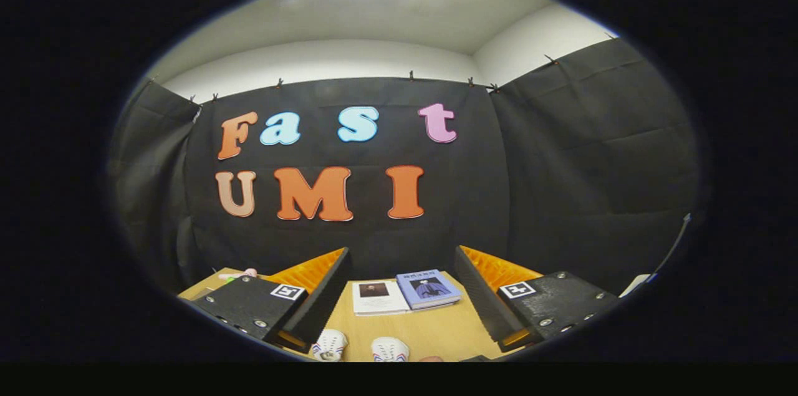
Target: Open the storage box then place both shoes into the box .Put the left shoe in first, then the right shoe, with the right side of both shoes facing outward in a uniform manner.
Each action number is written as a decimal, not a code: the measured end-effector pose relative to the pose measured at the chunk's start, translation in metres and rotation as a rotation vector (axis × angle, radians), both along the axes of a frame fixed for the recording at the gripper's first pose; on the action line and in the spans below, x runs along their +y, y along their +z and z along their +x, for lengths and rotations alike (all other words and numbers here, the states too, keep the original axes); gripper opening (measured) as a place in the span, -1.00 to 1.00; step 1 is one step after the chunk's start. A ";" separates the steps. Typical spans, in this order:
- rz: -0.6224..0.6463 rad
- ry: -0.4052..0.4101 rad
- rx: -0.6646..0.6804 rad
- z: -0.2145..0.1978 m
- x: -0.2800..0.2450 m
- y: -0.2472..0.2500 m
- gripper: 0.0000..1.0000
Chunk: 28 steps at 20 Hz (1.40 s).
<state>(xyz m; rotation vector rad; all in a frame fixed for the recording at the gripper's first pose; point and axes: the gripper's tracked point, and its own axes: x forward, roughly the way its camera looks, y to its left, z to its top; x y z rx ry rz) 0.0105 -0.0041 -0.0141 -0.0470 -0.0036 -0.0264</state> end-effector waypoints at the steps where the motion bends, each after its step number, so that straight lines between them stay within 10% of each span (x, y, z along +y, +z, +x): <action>1: -0.005 0.003 0.006 0.000 0.000 -0.001 0.95; 8: 0.118 0.133 0.094 0.011 0.035 -0.043 0.95; 28: 0.925 0.735 1.025 -0.032 0.265 -0.320 0.96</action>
